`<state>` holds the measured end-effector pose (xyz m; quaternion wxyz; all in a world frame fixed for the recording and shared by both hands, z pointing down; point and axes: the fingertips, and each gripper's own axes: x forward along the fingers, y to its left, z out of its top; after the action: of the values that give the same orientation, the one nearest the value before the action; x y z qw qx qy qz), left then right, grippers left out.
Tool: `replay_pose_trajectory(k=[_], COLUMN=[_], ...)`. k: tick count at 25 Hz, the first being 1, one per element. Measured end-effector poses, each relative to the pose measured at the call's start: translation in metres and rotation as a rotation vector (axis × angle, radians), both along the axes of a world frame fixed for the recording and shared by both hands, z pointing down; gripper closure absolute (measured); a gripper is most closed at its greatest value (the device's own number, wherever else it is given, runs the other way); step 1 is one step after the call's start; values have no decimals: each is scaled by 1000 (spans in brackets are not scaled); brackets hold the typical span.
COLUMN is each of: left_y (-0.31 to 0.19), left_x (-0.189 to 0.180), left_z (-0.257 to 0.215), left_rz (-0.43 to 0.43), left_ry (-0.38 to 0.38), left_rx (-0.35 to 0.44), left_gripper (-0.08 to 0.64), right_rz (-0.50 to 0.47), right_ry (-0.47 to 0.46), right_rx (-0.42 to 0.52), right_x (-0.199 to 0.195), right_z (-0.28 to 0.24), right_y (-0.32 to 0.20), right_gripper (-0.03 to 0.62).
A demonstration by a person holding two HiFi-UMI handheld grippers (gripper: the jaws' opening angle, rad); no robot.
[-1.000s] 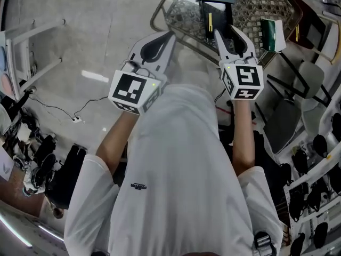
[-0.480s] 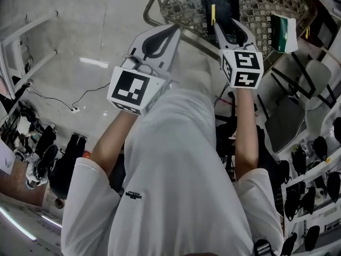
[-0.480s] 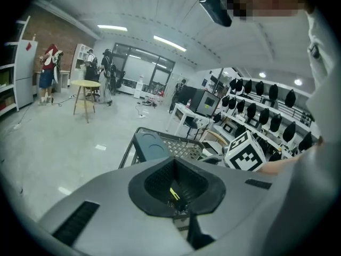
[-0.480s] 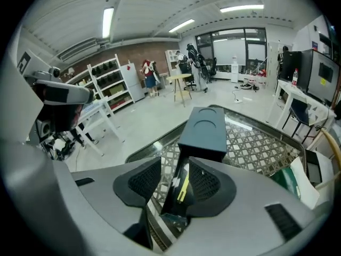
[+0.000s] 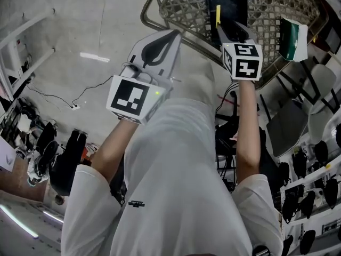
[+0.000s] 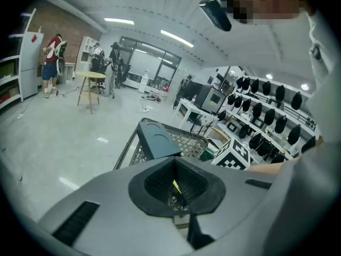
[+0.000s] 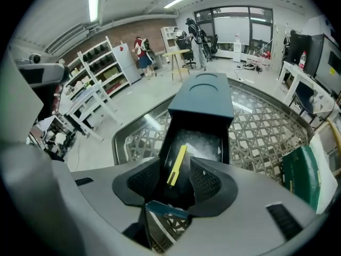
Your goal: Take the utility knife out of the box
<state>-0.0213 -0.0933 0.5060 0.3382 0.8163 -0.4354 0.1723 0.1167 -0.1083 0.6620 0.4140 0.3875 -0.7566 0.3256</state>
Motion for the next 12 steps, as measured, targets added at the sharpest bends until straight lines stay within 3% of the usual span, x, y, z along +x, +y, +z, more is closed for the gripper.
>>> replay_pose_trajectory(k=[12], left_y=[2], left_x=[-2], left_z=[18], left_rz=[-6], left_ry=[10], left_rx=[-43], left_gripper=[558], right_rz=[-82], right_ry=[78], right_rx=[-126], right_x=[-3], right_z=[46], right_y=[12], right_gripper=[426])
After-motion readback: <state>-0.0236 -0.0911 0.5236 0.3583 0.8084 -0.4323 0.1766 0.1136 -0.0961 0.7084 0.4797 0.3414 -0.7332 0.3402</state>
